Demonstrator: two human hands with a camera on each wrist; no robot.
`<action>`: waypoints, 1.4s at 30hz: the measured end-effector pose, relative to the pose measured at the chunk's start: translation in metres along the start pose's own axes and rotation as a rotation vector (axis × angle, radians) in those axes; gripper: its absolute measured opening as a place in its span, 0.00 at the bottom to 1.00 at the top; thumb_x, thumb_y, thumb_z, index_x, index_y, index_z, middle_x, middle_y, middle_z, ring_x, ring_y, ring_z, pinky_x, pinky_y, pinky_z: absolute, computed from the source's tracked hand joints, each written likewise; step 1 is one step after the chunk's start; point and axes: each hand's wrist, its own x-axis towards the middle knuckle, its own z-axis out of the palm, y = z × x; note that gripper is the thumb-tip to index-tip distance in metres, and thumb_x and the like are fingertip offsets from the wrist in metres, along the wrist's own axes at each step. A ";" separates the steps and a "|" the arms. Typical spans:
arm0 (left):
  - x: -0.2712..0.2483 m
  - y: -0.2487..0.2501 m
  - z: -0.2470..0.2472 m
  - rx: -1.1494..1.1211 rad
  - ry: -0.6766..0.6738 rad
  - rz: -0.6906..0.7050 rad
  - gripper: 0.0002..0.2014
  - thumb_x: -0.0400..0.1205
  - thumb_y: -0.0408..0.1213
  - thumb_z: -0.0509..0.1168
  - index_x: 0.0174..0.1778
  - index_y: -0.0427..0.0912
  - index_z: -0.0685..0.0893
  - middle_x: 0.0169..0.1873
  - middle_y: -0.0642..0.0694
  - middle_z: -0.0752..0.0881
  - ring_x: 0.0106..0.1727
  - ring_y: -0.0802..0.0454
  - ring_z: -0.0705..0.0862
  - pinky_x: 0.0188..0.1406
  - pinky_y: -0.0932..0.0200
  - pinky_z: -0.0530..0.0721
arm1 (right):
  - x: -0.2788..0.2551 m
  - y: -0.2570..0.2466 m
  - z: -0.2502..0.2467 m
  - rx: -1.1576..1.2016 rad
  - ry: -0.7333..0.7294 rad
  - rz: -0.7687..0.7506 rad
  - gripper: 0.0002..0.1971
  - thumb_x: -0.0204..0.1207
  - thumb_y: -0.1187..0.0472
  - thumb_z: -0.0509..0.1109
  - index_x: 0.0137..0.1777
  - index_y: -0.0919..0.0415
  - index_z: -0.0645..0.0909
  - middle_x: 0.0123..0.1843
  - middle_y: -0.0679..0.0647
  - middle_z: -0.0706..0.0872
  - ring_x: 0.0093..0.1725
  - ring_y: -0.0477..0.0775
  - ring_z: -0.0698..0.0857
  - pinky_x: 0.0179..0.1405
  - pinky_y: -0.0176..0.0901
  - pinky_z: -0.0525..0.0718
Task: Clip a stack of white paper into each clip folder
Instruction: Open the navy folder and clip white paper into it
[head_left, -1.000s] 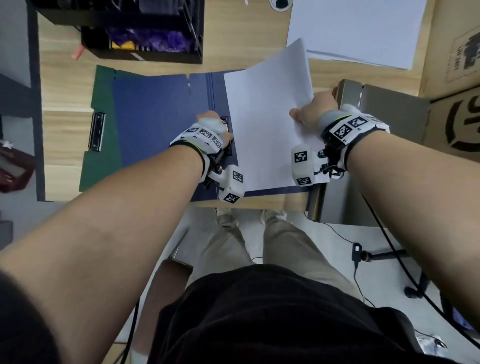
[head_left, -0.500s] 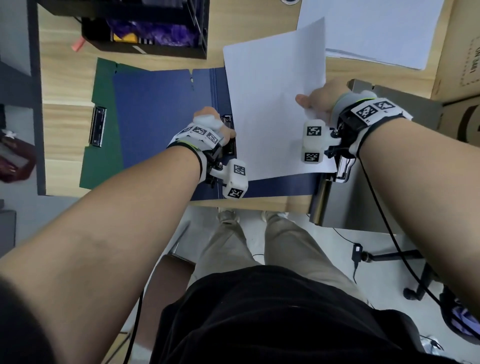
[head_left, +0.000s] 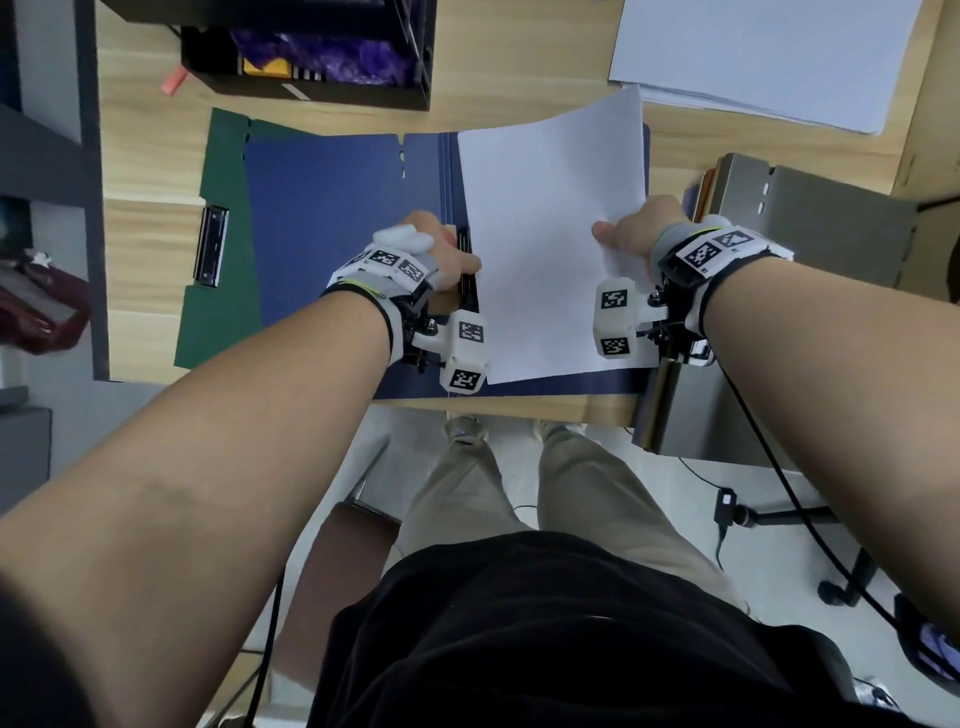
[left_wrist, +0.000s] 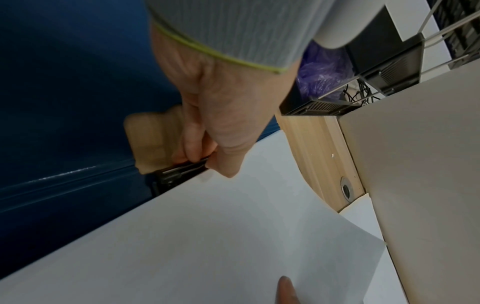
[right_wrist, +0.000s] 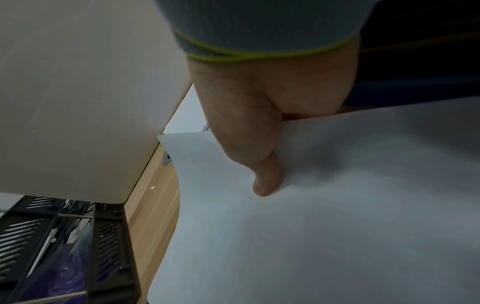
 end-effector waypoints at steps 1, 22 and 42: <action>0.001 -0.002 0.000 0.003 -0.019 -0.012 0.11 0.69 0.48 0.72 0.39 0.44 0.85 0.34 0.49 0.82 0.34 0.49 0.78 0.44 0.55 0.83 | 0.000 0.000 0.000 -0.028 -0.010 -0.017 0.17 0.78 0.47 0.74 0.54 0.57 0.74 0.70 0.61 0.83 0.50 0.54 0.77 0.31 0.36 0.71; 0.006 -0.002 0.003 -0.116 0.004 -0.045 0.21 0.60 0.48 0.77 0.45 0.41 0.89 0.37 0.49 0.90 0.38 0.47 0.89 0.52 0.45 0.89 | 0.006 -0.004 0.010 -0.679 -0.052 -0.218 0.17 0.83 0.63 0.55 0.71 0.63 0.67 0.37 0.55 0.72 0.32 0.52 0.68 0.28 0.40 0.61; 0.013 0.014 0.009 0.224 0.091 0.030 0.24 0.72 0.48 0.76 0.28 0.46 0.64 0.29 0.49 0.71 0.26 0.54 0.67 0.21 0.62 0.63 | 0.010 0.000 0.007 -0.349 0.202 0.040 0.36 0.72 0.43 0.74 0.71 0.65 0.68 0.49 0.55 0.79 0.50 0.63 0.85 0.43 0.52 0.77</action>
